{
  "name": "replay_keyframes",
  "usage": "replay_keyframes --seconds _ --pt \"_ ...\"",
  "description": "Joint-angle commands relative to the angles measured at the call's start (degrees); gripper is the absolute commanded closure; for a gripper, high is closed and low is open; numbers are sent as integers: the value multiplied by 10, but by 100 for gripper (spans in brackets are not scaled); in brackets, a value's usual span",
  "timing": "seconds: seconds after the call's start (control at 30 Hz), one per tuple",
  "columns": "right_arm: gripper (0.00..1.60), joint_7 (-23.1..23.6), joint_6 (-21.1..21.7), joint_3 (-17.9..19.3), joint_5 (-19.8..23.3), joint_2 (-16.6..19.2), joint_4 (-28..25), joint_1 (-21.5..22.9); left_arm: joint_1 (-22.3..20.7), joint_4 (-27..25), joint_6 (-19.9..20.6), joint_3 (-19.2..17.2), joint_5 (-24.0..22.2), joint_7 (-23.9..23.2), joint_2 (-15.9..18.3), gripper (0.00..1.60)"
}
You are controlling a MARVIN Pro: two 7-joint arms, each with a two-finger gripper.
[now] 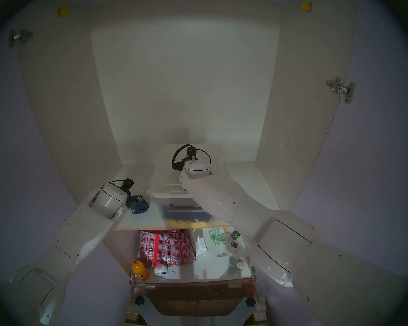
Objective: Take socks out of the storage bin, place them on top of the cabinet, and put the lid back on the bin
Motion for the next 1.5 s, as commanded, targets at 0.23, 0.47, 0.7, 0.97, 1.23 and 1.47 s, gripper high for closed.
replay_keyframes --seconds 0.23,0.47,0.7,0.97,1.23,1.47 --pt "160 -78 8 -11 -13 7 -77 -13 -14 -14 -2 -3 0 -1 1 0" --pt "160 -84 4 -14 -15 -30 -44 5 -14 -13 -2 -3 0 -1 1 0" --pt "160 -84 -9 -18 -19 -44 -38 2 -14 -14 -2 -3 0 -1 1 0" --pt "160 -91 -9 -10 -20 -14 -57 1 -14 -13 -2 -3 0 -1 1 0" --pt "160 -68 -6 -8 -16 11 -66 0 -14 -14 -2 -3 0 -1 1 0" --pt "160 -35 0 -5 -2 6 -58 -2 -14 -14 -2 -3 0 -1 1 0"
